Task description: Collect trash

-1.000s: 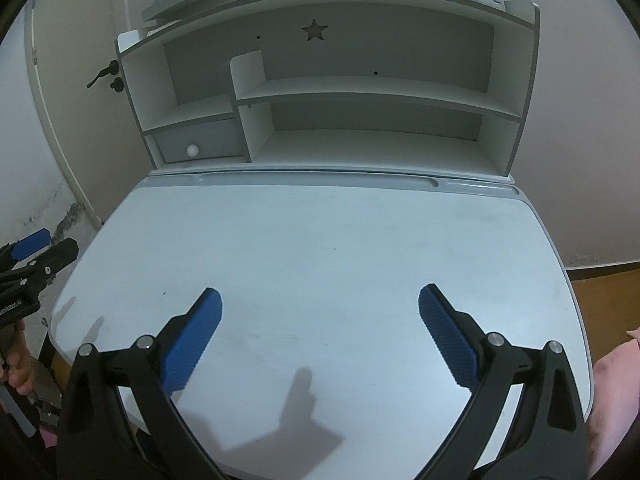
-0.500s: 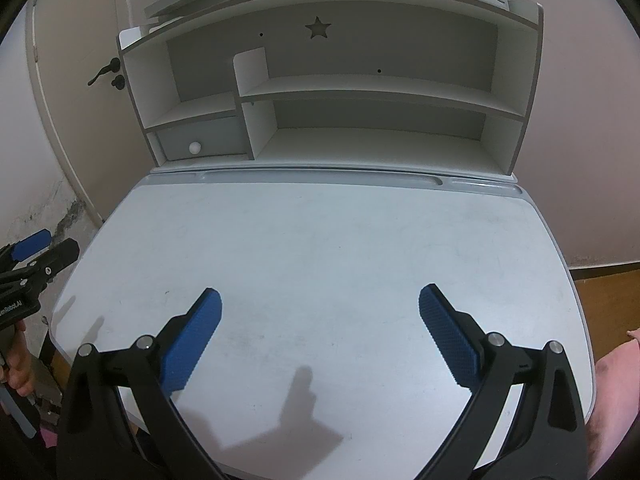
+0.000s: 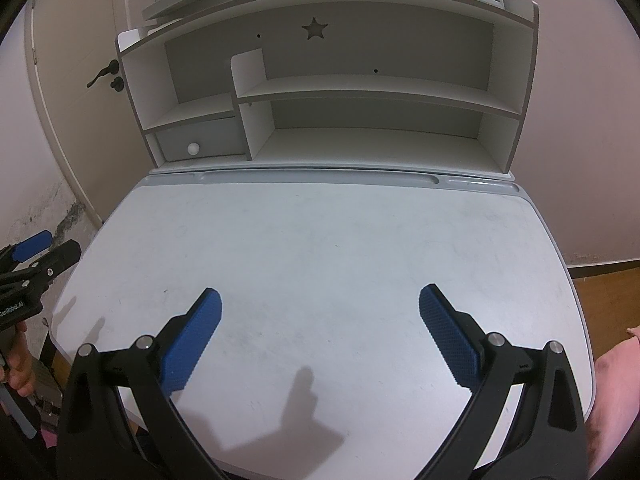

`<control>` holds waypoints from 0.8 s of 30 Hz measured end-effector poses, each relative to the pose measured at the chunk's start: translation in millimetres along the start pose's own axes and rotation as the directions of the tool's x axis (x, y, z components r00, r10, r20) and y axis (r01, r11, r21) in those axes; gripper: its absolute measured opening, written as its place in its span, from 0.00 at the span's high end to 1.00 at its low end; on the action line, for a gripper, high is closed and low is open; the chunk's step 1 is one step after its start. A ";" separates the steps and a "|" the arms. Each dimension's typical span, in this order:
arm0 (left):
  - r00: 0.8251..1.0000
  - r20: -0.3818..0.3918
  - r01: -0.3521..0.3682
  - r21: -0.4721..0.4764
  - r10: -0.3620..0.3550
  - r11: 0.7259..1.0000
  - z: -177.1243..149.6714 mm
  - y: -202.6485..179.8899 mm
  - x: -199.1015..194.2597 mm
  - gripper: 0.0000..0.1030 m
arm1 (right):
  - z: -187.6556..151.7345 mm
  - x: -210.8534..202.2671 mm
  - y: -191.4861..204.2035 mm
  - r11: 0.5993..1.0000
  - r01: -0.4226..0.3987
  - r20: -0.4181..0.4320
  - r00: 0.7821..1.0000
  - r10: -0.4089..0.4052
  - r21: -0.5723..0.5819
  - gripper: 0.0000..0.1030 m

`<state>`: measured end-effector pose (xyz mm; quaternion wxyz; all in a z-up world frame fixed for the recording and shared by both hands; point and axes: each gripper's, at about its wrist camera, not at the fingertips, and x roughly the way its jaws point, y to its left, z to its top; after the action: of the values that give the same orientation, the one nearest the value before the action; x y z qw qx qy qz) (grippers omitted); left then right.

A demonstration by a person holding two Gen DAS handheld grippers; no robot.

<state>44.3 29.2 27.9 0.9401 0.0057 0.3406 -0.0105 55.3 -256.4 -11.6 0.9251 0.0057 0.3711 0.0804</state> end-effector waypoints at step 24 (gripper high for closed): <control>1.000 -0.008 -0.004 0.002 0.004 1.000 -2.7 -3.6 0.9 0.10 | -1.9 0.4 0.2 1.000 0.023 0.006 1.000 -0.023 -0.002 0.07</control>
<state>43.1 25.6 25.2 0.9388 0.0073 0.3444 -0.0090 54.2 -256.3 -13.2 0.9271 0.0009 0.3683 0.0699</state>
